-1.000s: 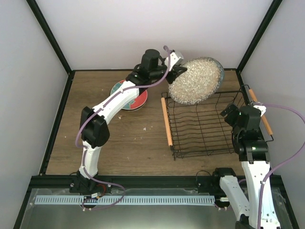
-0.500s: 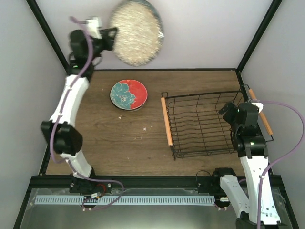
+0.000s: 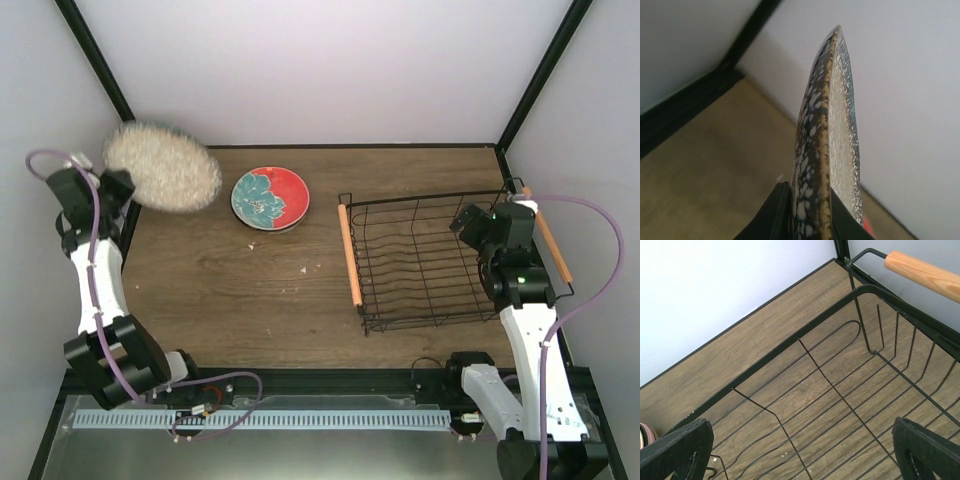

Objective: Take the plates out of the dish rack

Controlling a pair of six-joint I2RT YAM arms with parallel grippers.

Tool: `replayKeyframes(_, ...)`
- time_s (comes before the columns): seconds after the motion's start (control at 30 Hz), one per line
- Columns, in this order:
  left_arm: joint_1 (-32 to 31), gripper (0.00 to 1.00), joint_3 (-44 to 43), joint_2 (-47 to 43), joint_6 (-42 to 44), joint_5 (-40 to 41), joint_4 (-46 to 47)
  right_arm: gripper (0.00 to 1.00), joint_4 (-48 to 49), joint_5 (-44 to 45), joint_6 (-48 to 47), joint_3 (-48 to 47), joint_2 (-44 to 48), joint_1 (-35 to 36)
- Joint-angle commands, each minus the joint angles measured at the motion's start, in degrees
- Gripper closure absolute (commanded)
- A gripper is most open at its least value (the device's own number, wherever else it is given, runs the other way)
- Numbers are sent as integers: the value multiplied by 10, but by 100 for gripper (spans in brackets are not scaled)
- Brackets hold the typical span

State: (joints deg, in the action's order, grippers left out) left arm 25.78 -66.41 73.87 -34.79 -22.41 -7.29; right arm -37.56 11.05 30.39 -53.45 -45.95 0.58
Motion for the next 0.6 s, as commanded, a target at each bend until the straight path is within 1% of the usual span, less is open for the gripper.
replayKeyframes(0.0,47,96,58,-89,-45,-54,40,0,28,-24,-18,-10,-10,5)
replayKeyframes(0.17,82,96,129,-130,-24,-68,15,0,39,-34,-25,-17,-25,5)
replayKeyframes(0.37,85,96,210,-147,6,-79,-21,0,39,-33,-25,-15,-21,5)
replayKeyframes(0.57,86,96,256,-162,31,-70,-58,0,30,-23,-22,-8,-7,5)
